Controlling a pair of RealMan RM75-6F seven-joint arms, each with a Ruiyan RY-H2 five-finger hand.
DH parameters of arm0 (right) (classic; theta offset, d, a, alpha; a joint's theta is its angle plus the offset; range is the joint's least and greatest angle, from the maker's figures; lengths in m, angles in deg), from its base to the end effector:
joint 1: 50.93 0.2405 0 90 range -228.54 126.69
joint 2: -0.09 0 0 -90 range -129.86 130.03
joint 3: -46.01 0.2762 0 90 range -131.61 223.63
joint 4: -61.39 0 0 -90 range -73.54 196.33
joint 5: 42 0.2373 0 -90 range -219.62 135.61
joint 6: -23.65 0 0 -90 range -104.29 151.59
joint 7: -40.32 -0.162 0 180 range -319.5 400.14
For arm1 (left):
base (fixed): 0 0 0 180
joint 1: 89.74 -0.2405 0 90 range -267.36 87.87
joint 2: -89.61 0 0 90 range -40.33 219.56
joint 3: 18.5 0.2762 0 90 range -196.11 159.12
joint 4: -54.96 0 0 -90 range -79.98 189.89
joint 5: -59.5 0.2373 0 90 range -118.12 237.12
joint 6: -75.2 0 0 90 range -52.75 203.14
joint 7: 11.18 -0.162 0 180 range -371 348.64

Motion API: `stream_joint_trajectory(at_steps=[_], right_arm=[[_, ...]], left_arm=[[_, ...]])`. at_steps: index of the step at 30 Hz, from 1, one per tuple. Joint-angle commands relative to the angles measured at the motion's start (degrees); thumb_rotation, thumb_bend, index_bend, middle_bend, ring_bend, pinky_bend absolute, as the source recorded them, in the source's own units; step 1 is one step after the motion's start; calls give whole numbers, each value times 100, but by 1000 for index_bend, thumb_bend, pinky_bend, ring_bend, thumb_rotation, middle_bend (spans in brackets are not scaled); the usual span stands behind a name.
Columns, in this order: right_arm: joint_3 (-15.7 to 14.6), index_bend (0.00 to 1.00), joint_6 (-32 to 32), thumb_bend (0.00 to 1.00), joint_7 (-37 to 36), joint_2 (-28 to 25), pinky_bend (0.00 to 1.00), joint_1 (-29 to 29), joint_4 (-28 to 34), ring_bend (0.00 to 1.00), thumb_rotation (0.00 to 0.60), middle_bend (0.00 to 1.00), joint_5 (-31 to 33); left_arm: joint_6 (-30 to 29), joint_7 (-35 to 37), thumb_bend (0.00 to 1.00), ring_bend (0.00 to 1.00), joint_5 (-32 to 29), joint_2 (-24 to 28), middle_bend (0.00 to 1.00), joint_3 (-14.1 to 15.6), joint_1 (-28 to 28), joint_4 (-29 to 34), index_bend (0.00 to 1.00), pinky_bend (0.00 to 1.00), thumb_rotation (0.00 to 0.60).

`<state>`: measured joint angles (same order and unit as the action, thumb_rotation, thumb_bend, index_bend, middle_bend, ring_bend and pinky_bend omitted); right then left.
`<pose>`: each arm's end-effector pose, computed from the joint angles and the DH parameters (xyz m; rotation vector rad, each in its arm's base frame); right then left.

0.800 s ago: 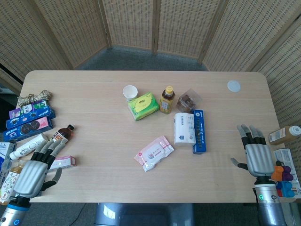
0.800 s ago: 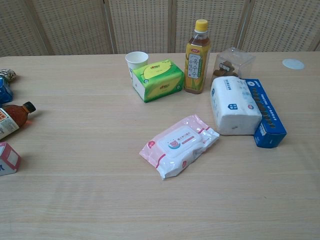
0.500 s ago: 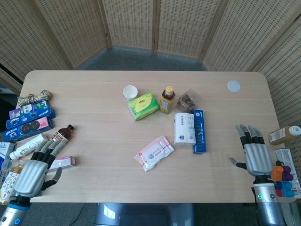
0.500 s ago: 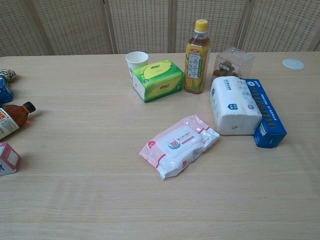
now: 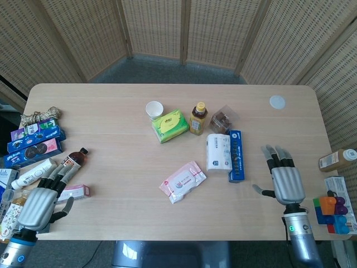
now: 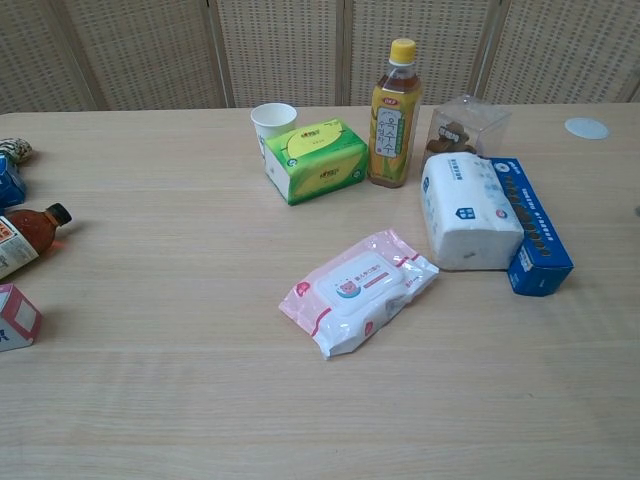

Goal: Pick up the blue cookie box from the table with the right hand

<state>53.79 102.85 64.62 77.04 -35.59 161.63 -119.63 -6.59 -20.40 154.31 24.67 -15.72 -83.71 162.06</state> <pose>-0.2495 -0.2659 0.0601 1.4717 -0.8512 0.9162 -0.2591 0.1759 0.0909 -1.5961 -1.0050 -1.0082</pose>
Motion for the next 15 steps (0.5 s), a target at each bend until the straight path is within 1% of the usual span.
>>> stream_joint_trajectory(at_steps=[1,2,4,8,14,15], right_arm=[[96,0,-124,106,331,408,0,207,-95,0,435,11,104],[115,0,-155,103,423,555,0,262,-148,0,409,1,145],[152,0,-225,99,518,801,0,353,-253,0,377,0,237],[195,0,-353,88,636,1180,0,500,-482,0,326,0,388],[268,0,-604,69,747,1643,0,697,-883,0,269,0,727],[277,0,-644,69,759,1705,0,727,-942,0,267,0,777]], left_arm=[[19,33,536,0,-19,-16,48,-10,19,-31,107,0,600],[22,52,536,0,-24,-16,48,-14,25,-46,107,0,600],[15,80,537,0,-28,-9,48,-18,30,-71,107,0,600],[-16,139,537,0,-40,13,47,-14,19,-112,107,0,600],[-19,197,536,0,-74,13,47,3,9,-184,108,0,600],[-21,204,536,0,-72,11,47,4,9,-190,108,0,600]])
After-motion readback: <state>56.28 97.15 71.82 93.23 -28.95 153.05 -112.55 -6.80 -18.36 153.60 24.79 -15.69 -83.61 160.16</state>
